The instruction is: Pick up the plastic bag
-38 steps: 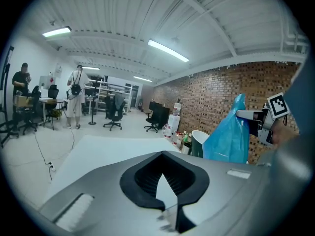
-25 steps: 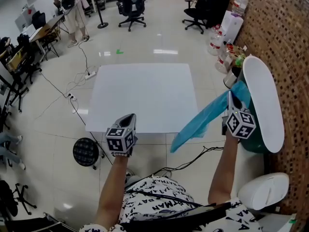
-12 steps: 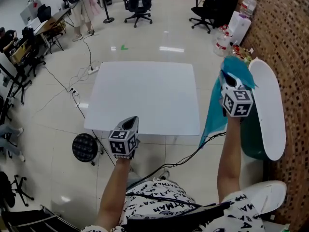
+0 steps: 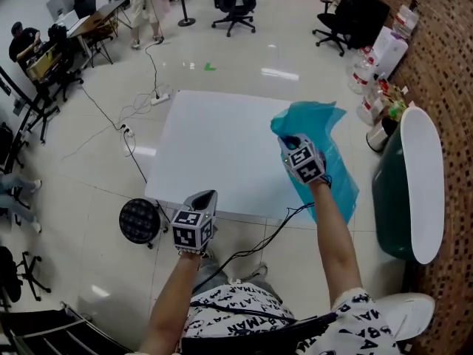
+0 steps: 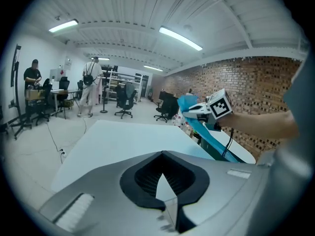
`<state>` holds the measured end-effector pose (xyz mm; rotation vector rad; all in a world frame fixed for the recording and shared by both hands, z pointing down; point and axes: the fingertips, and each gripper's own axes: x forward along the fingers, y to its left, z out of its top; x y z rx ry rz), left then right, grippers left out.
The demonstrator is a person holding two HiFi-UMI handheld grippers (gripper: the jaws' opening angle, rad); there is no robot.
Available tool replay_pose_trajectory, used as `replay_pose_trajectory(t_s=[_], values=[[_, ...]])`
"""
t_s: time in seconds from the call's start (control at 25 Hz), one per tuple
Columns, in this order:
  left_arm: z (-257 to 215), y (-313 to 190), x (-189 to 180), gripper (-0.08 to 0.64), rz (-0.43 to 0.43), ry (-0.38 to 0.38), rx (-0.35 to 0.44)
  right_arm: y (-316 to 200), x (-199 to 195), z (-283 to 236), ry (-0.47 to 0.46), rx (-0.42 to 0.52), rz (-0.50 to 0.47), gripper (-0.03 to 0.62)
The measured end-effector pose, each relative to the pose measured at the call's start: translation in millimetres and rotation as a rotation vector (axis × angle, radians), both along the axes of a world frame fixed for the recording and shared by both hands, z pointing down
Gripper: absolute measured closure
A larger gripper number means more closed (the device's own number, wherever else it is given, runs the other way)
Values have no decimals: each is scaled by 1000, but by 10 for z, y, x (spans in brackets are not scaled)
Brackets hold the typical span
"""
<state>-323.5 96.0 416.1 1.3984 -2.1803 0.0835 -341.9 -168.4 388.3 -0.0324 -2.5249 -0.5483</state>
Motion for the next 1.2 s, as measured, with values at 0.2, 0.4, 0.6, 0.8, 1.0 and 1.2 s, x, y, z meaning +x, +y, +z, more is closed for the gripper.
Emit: replay_pose_trajectory(t_s=[0.2, 0.4, 0.6, 0.8, 1.0, 1.2], values=[[184, 339, -198, 565, -49, 38, -30, 906, -539, 789, 158, 48, -198, 588], [345, 625, -346, 565, -91, 65, -44, 1575, -766, 1356, 252, 4, -254, 588], [468, 862, -384, 565, -122, 88, -52, 2184, -824, 1781, 325, 38, -344, 588], [522, 949, -443, 565, -134, 105, -61, 2629, -800, 2109, 395, 168, -496, 581], [585, 998, -539, 564, -134, 109, -73, 2859, -650, 2171, 370, 71, -540, 386], [531, 939, -734, 563, -129, 99, -65, 2642, -451, 1757, 205, -57, -457, 350]])
